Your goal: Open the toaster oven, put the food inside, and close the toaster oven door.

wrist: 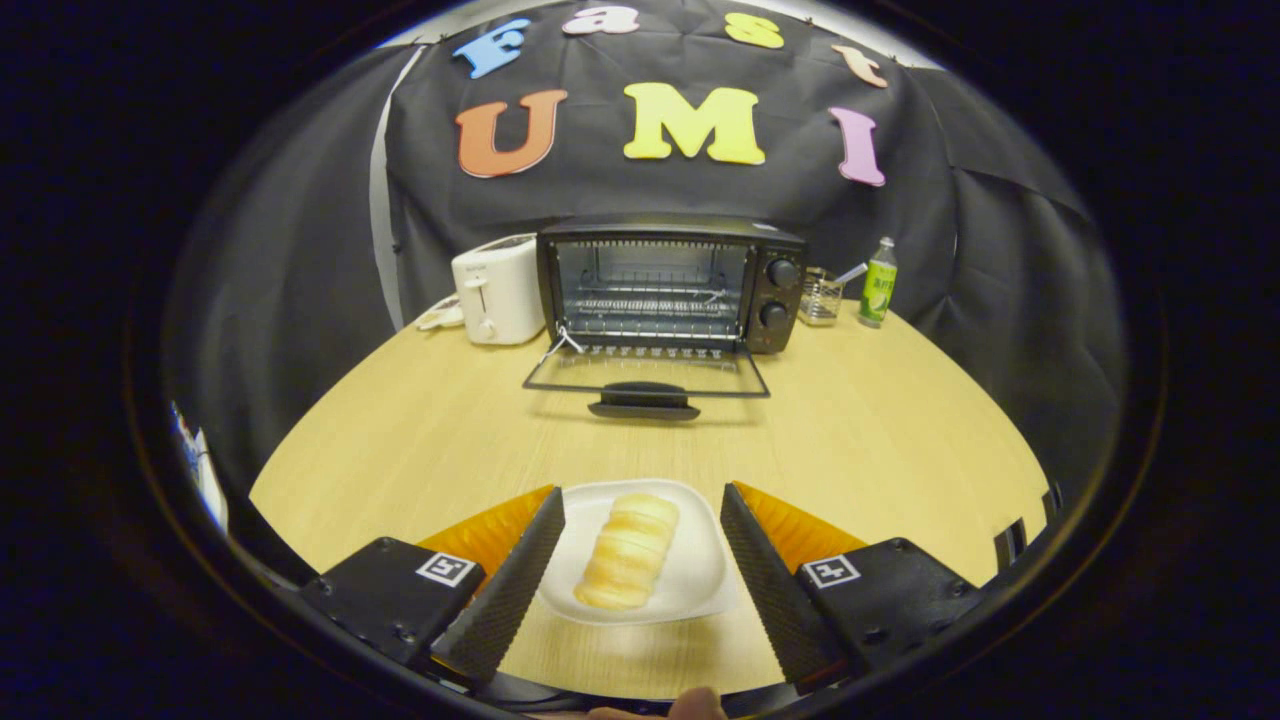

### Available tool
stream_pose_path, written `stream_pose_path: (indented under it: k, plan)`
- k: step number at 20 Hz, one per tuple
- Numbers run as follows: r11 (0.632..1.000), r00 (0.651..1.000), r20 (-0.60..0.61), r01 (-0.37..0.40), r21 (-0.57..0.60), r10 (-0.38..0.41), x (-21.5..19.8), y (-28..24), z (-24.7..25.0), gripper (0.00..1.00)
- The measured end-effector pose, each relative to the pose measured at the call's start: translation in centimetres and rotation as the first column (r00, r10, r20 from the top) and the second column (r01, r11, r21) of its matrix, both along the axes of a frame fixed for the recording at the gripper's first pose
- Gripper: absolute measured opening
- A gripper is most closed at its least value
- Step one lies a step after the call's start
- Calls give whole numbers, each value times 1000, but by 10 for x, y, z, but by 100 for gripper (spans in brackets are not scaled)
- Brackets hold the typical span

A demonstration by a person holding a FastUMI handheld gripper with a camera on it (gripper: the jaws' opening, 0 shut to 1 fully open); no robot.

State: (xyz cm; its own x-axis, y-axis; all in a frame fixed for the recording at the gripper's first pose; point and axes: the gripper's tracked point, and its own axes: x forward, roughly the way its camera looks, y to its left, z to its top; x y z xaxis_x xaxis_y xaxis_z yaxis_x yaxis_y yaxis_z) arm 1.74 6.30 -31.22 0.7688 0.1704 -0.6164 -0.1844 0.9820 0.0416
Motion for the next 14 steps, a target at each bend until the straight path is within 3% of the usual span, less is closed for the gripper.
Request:
stream_pose_path:
  k: [11,14]
  plan:
    - [999,992,-126,35,20,-33,-1,4,-53,100]
    - [999,988,-149,32,23,-28,-3,8,-63,96]
